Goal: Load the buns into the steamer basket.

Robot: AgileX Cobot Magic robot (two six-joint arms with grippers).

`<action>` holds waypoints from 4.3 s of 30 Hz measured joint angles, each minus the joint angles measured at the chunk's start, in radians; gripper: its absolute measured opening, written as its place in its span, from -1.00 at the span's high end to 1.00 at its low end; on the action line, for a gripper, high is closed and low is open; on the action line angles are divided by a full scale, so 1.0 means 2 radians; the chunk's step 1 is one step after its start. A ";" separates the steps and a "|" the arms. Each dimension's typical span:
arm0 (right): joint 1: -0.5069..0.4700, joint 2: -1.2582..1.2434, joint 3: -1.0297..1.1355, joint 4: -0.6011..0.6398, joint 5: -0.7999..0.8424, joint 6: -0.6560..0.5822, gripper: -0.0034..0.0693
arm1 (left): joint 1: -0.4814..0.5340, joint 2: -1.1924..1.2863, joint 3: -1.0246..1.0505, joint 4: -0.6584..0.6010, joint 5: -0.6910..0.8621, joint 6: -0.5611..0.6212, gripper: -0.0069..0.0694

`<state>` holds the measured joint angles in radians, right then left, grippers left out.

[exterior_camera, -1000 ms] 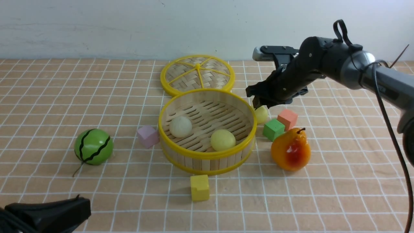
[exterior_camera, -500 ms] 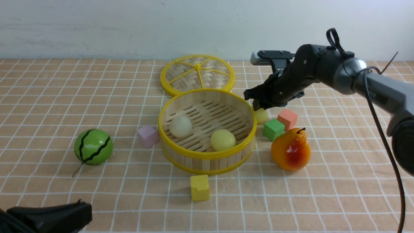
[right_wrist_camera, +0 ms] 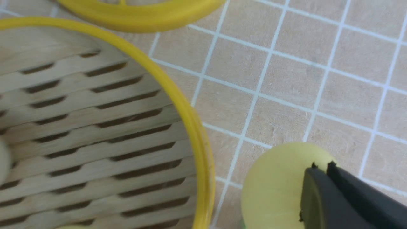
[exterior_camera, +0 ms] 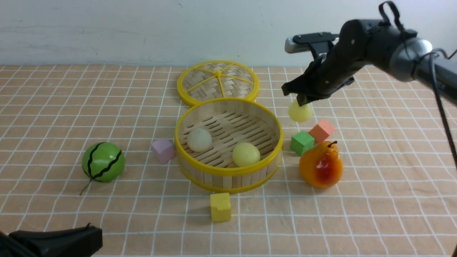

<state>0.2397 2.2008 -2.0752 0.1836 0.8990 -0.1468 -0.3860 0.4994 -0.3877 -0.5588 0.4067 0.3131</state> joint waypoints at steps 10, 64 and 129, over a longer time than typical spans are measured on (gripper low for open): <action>0.055 -0.035 0.000 0.119 0.040 -0.067 0.90 | 0.000 0.000 0.000 0.000 0.003 0.000 0.74; 0.154 -0.412 0.287 -0.029 0.177 0.109 0.93 | 0.000 0.000 0.000 0.000 0.007 0.000 0.62; -0.109 -1.106 1.046 -0.098 -0.255 0.112 0.87 | 0.098 -0.140 0.115 0.157 -0.139 -0.130 0.85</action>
<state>0.0214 -0.0109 0.0173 -0.0128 0.3885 0.0768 -0.1910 0.2185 -0.1575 -0.2453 0.1295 0.0537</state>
